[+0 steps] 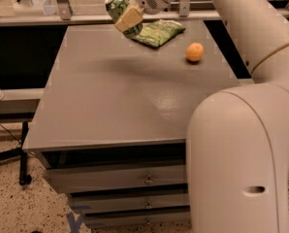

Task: Knock green can over

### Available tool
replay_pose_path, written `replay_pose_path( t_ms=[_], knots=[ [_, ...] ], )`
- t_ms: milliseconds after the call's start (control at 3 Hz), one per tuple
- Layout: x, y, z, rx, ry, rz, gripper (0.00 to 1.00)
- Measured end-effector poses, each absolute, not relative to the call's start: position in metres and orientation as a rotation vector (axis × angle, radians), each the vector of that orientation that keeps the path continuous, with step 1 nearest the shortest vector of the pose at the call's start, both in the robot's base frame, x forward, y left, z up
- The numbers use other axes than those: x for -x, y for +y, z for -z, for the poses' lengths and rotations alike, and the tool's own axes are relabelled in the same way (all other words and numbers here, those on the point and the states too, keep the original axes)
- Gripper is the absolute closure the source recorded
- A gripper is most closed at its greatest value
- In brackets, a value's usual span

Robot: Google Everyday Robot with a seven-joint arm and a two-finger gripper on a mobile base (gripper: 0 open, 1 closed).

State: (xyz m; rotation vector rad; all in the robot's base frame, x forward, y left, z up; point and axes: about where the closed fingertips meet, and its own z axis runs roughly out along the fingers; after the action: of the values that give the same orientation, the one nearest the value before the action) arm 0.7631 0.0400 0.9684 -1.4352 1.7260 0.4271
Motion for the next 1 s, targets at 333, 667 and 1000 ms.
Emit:
replay_pose_path(
  t_ms=[333, 667, 1000],
  knots=[
    [-0.716, 0.046, -0.93, 1.734, 1.817, -0.371, 1.0],
    [-0.654, 0.041, -0.885, 2.051, 1.903, -0.368, 1.0],
    [-0.599, 0.023, -0.852, 2.32, 1.978, -0.372, 1.0]
  ],
)
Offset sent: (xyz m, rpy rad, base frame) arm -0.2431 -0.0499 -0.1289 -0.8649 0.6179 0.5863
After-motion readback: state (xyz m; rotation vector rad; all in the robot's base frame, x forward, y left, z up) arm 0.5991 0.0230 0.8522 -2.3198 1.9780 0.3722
